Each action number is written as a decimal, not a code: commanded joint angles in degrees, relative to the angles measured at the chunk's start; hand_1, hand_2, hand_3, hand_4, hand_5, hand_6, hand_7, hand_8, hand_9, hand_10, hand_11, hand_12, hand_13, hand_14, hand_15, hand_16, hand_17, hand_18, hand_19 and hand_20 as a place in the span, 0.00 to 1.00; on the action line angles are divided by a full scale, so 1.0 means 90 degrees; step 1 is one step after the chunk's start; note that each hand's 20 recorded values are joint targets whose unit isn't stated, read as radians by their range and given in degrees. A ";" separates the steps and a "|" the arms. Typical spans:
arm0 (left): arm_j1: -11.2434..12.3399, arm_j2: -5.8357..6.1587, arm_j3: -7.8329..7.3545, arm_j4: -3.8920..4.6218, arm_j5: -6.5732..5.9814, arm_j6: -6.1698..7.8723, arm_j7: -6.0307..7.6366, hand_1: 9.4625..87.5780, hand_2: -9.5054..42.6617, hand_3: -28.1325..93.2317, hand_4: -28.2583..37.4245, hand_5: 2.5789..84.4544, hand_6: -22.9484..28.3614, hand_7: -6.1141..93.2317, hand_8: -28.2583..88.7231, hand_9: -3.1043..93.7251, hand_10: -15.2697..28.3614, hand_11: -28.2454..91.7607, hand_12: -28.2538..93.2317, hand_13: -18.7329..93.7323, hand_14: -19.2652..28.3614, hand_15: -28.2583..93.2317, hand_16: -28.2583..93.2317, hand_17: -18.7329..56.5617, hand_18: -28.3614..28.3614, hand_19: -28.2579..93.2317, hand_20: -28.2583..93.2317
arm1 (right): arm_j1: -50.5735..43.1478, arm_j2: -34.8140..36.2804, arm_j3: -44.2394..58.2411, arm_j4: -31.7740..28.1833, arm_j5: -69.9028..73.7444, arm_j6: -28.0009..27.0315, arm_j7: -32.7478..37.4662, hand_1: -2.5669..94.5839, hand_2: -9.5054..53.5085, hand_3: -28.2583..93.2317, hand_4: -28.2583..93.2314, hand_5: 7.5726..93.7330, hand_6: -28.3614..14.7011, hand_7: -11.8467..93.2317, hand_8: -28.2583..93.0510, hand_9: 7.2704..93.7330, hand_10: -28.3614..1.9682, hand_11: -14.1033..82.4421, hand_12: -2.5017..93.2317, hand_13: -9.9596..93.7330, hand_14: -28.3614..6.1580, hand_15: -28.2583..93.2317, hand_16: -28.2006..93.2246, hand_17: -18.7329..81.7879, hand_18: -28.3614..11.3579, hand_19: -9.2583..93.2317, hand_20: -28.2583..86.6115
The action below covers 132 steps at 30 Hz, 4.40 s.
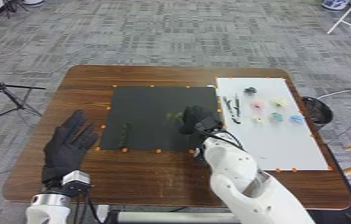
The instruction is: Arrange flowers
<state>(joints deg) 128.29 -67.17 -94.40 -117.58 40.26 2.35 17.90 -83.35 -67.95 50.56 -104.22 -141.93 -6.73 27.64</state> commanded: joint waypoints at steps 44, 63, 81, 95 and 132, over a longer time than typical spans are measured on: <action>-0.0721 0.0146 0.0450 0.0323 0.0044 -0.0505 -0.0342 0.17 0.04 0.78 0.00 0.24 0.49 0.29 0.14 0.21 0.57 0.34 0.39 0.29 0.70 0.30 0.31 0.00 0.86 0.53 0.29 | 0.0404 -0.0950 -0.1006 0.1247 -0.0420 -0.0848 0.0474 0.39 0.01 0.90 0.11 0.86 0.68 0.58 0.38 0.99 0.77 0.84 0.39 1.00 0.76 0.93 0.50 0.84 0.25 1.00 0.89; -0.0564 0.0092 0.0369 0.0258 0.0058 -0.0477 -0.0272 0.17 0.04 0.78 0.00 0.24 0.49 0.29 0.14 0.21 0.57 0.34 0.39 0.29 0.70 0.30 0.31 0.00 0.86 0.53 0.29 | 0.0477 -0.0896 -0.0919 0.0982 -0.0617 -0.0862 0.0397 0.24 0.00 0.88 0.05 0.85 0.65 0.54 0.14 0.98 0.78 0.83 0.39 0.99 0.76 0.92 0.50 0.84 0.26 1.00 0.89; -0.0207 -0.0043 0.0215 0.0097 0.0083 -0.0281 -0.0066 0.17 0.04 0.78 0.00 0.24 0.49 0.29 0.14 0.21 0.57 0.34 0.39 0.29 0.70 0.30 0.31 0.00 0.86 0.52 0.29 | 0.1153 -0.0536 -0.0027 -0.0223 0.0898 -0.1234 0.0680 0.18 0.01 0.84 0.03 0.70 0.54 0.31 0.16 0.94 0.71 0.80 0.40 0.96 0.70 0.91 0.51 0.79 0.25 1.00 0.87; -0.0043 -0.0043 0.0186 0.0017 0.0093 -0.0318 0.0041 0.17 0.04 0.78 0.00 0.24 0.49 0.29 0.14 0.21 0.57 0.34 0.39 0.29 0.70 0.30 0.31 0.00 0.86 0.53 0.29 | 0.1051 -0.0159 0.0050 -0.0203 0.0911 -0.2781 -0.1100 0.41 0.25 0.96 0.05 0.20 0.72 0.25 0.13 0.76 0.50 0.79 0.41 0.87 0.66 0.93 0.49 0.69 0.20 1.00 0.86; -0.0150 -0.0042 0.0188 0.0083 0.0092 -0.0247 -0.0033 0.17 0.04 0.78 0.00 0.24 0.49 0.29 0.14 0.21 0.57 0.34 0.39 0.29 0.70 0.30 0.31 0.00 0.86 0.53 0.29 | 0.0845 0.0222 -0.0165 -0.0195 0.0651 -0.2937 -0.1263 0.31 0.35 0.95 0.10 0.24 0.72 0.24 0.13 0.78 0.48 0.84 0.34 0.89 0.66 0.94 0.48 0.71 0.18 1.00 0.86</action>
<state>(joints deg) 126.62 -67.02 -93.11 -116.89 40.91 -0.32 17.71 -75.39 -65.77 48.68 -106.01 -135.71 -34.58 16.50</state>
